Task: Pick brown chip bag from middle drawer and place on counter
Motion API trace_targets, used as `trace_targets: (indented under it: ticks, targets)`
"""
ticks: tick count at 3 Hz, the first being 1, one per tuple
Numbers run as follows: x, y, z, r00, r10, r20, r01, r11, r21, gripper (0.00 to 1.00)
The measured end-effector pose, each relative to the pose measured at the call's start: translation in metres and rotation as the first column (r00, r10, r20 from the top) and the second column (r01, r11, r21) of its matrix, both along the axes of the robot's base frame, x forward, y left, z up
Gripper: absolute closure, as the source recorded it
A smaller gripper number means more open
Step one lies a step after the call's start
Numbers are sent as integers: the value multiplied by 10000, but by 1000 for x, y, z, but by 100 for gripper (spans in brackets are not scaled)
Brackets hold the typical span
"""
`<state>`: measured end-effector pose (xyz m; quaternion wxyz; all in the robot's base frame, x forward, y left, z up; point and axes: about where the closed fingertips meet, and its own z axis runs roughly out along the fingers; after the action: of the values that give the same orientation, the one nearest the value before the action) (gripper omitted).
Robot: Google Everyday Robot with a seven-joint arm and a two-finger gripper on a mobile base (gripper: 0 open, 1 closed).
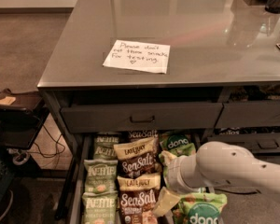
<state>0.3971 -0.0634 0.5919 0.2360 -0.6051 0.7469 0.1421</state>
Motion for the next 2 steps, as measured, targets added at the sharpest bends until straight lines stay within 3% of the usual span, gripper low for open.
trace_targets:
  ticks: [1,2]
  targets:
    - [4,16,-32,9991,405,91,-410,9976,552,0]
    - [1,32,-66,9955,934,-154,-918,9923,832,0]
